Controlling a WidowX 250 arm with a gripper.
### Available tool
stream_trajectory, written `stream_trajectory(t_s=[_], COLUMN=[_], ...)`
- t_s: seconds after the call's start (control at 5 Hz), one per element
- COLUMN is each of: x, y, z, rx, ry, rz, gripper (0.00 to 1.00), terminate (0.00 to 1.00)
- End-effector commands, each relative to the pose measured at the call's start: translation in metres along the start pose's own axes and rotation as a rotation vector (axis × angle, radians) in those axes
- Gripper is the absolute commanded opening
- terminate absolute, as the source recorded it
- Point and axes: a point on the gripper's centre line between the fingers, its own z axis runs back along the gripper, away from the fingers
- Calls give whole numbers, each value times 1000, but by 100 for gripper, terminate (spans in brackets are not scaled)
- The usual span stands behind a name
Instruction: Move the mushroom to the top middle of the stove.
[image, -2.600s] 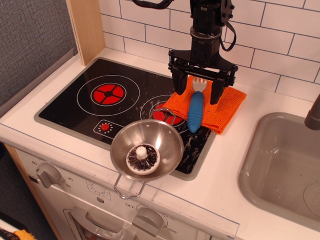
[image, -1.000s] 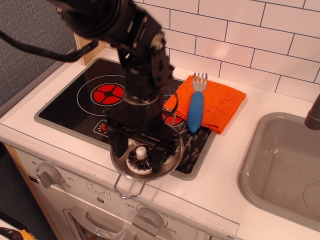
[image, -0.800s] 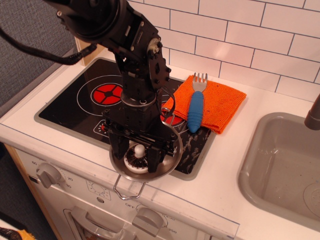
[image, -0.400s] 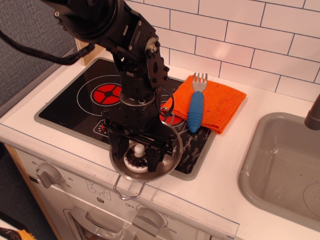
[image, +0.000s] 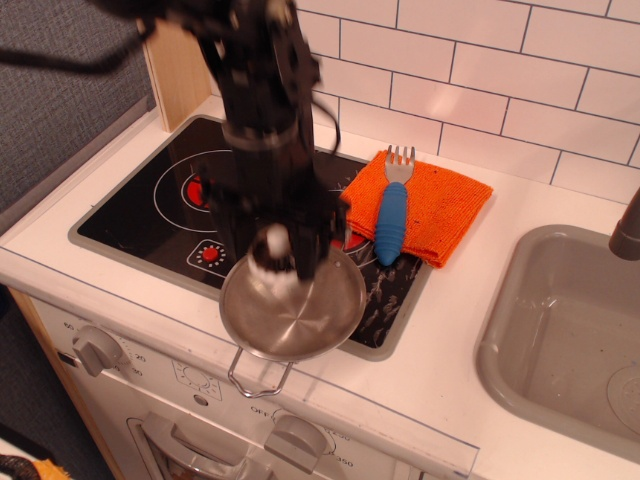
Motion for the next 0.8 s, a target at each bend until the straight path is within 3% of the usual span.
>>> stream_trajectory(t_s=[0.0,0.4,0.6], x=[52,95,113], y=[37,62,60], z=[4,-39,-42], rx=[5,87,111], ry=[-55,20,17], rz=[93,158,147], gripper=[0,0,0], terminate=[0,0,0])
